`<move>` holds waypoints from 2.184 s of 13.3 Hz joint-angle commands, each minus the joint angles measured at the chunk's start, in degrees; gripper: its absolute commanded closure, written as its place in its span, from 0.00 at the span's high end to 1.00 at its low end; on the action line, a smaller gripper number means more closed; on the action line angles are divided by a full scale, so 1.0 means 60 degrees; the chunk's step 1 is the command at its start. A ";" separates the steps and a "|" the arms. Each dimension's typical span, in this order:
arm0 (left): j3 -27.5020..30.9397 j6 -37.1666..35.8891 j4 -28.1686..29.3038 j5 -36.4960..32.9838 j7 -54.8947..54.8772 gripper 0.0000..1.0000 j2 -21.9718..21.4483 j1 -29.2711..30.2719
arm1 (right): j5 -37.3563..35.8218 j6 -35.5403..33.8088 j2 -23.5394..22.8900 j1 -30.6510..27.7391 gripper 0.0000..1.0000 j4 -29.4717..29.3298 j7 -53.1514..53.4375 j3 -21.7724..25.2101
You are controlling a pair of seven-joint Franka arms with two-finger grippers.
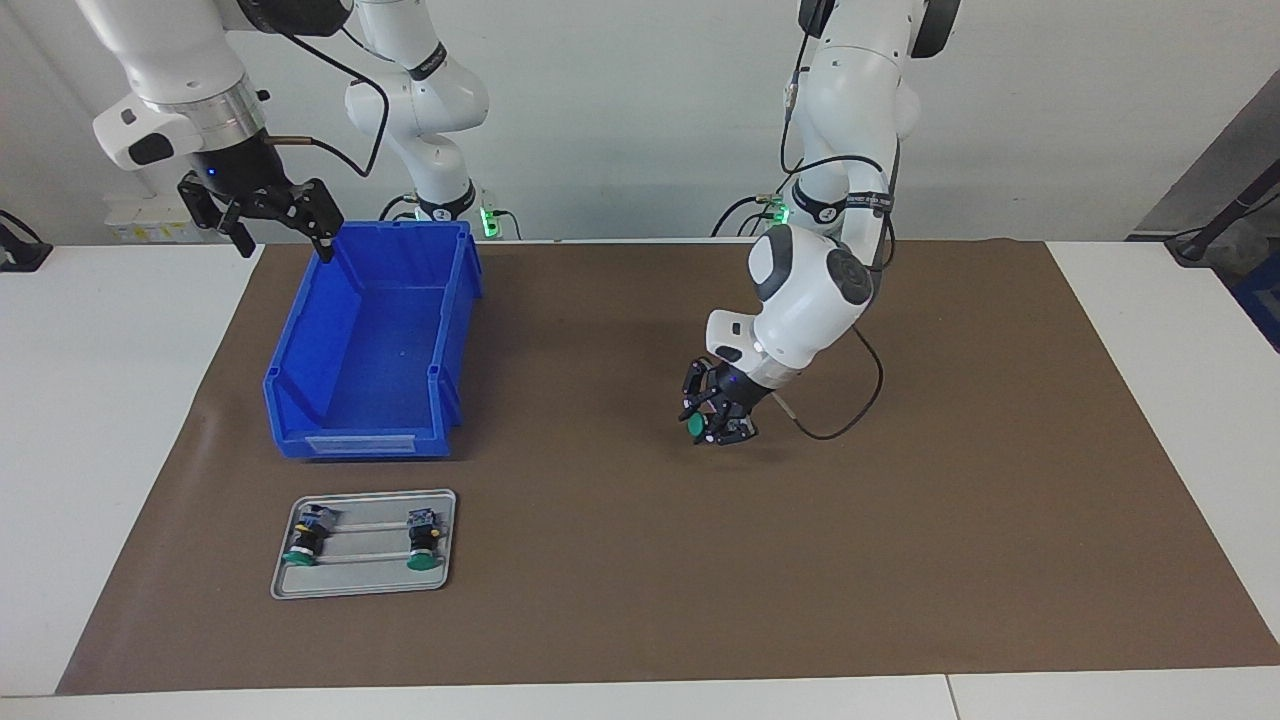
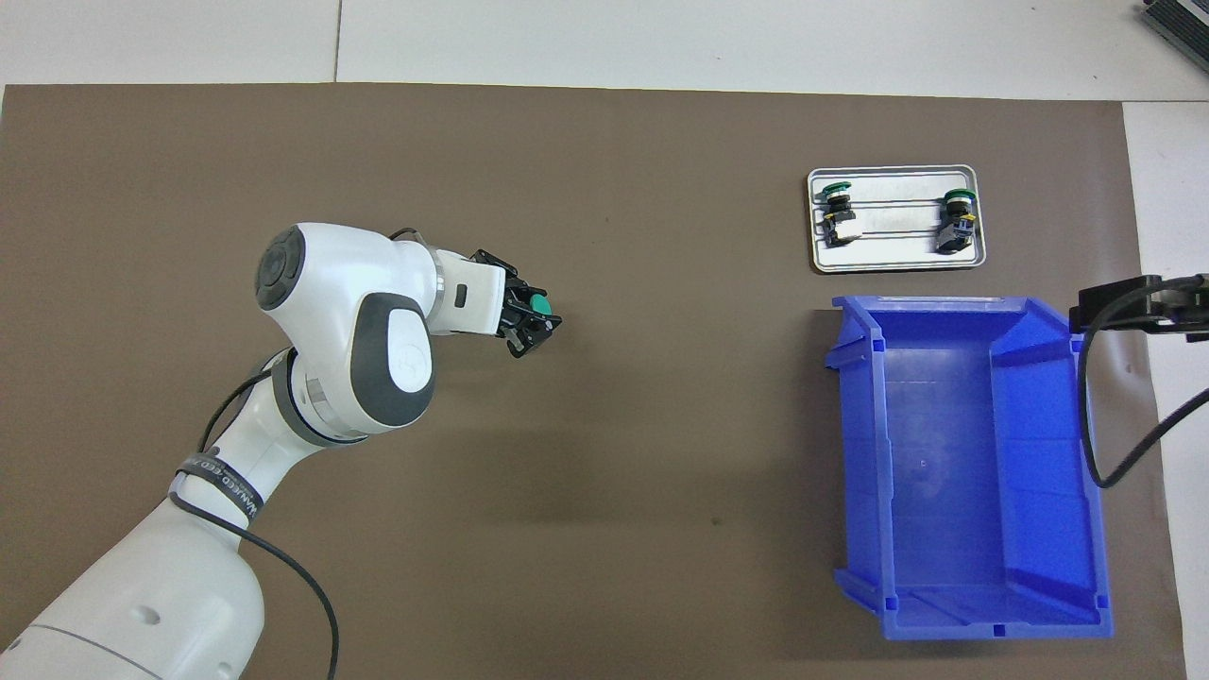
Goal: Place and press button with both arms
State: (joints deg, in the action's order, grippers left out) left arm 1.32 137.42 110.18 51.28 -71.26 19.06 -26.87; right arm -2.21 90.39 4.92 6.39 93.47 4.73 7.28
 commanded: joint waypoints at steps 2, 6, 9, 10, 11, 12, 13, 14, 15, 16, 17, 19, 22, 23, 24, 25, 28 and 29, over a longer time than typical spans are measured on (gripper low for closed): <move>-0.0059 0.0021 0.1657 0.3368 -0.3217 0.06 -0.1007 0.0245 | 0.0237 -0.0036 0.0147 -0.0039 1.00 0.0095 -0.0246 0.0033; -0.0074 -0.0081 0.2611 0.5569 -0.5257 0.00 -0.1462 0.0406 | 0.0237 -0.0036 0.0147 -0.0039 1.00 0.0081 -0.0246 0.0047; -0.0074 -0.0096 0.3226 0.7357 -0.6679 0.00 -0.1696 0.0290 | 0.0237 -0.0036 0.0147 -0.0039 1.00 0.0081 -0.0246 0.0033; -0.0074 -0.0139 0.3388 0.7478 -0.6900 0.00 -0.1770 0.0289 | 0.0237 -0.0036 0.0147 -0.0039 1.00 0.0081 -0.0246 0.0047; -0.0060 -0.0430 0.3578 0.7479 -0.7019 0.00 -0.1872 0.0347 | 0.0237 -0.0036 0.0147 -0.0039 1.00 0.0095 -0.0246 0.0047; -0.0045 -0.0897 0.3957 0.7479 -0.7368 0.00 -0.2090 0.0493 | 0.0237 -0.0036 0.0147 -0.0039 1.00 0.0081 -0.0246 0.0033; -0.0045 -0.1539 0.4454 0.7479 -0.7835 0.00 -0.2354 0.1002 | 0.0237 -0.0036 0.0147 -0.0039 1.00 0.0095 -0.0246 0.0047; -0.0045 -0.2213 0.4865 0.7479 -0.8188 0.00 -0.2530 0.1355 | 0.0237 -0.0036 0.0147 -0.0039 1.00 0.0095 -0.0246 0.0047; -0.0030 -0.2568 0.5144 0.7479 -0.8482 0.00 -0.2619 0.1591 | 0.0237 -0.0036 0.0147 -0.0039 1.00 0.0095 -0.0246 0.0047; -0.0045 -0.2629 0.5205 0.7479 -0.8572 0.00 -0.2620 0.1651 | 0.0237 -0.0036 0.0147 -0.0039 1.00 0.0095 -0.0246 0.0047; -0.0045 -0.2746 0.5191 0.7624 -0.8587 0.00 -0.2620 0.1681 | 0.0237 -0.0036 0.0147 -0.0039 1.00 0.0095 -0.0246 0.0047; -0.0045 -0.3155 0.5206 0.8149 -0.8587 0.00 -0.2605 0.1813 | 0.0237 -0.0036 0.0147 -0.0039 1.00 0.0095 -0.0246 0.0047; -0.0059 -0.3655 0.5250 0.8709 -0.8587 0.00 -0.2576 0.1668 | 0.0237 -0.0036 0.0147 -0.0039 1.00 0.0095 -0.0246 0.0047; -0.0074 -0.3670 0.5221 0.8753 -0.8602 0.00 -0.2489 0.1594 | 0.0237 -0.0036 0.0147 -0.0039 1.00 0.0095 -0.0246 0.0047; -0.0074 -0.3713 0.5206 0.8971 -0.8587 0.00 -0.2459 0.1477 | 0.0237 -0.0036 0.0147 -0.0039 1.00 0.0095 -0.0246 0.0047; -0.0074 -0.3714 0.5191 0.9277 -0.8602 0.00 -0.2459 0.1331 | 0.0237 -0.0036 0.0147 -0.0039 1.00 0.0081 -0.0246 0.0047; -0.0074 -0.4252 0.5191 1.0404 -0.9799 0.00 -0.1875 0.0935 | 0.0237 -0.0036 0.0147 -0.0039 1.00 0.0095 -0.0246 0.0047; -0.0060 -0.4270 0.5177 1.0539 -0.9890 0.00 -0.1829 0.0803 | 0.0237 -0.0036 0.0147 -0.0039 1.00 0.0095 -0.0246 0.0047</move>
State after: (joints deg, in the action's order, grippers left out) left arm 0.17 114.19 140.71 111.32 -126.72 6.57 -20.52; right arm -2.21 90.39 4.92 6.38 93.47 4.73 7.28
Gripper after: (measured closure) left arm 0.599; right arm 0.000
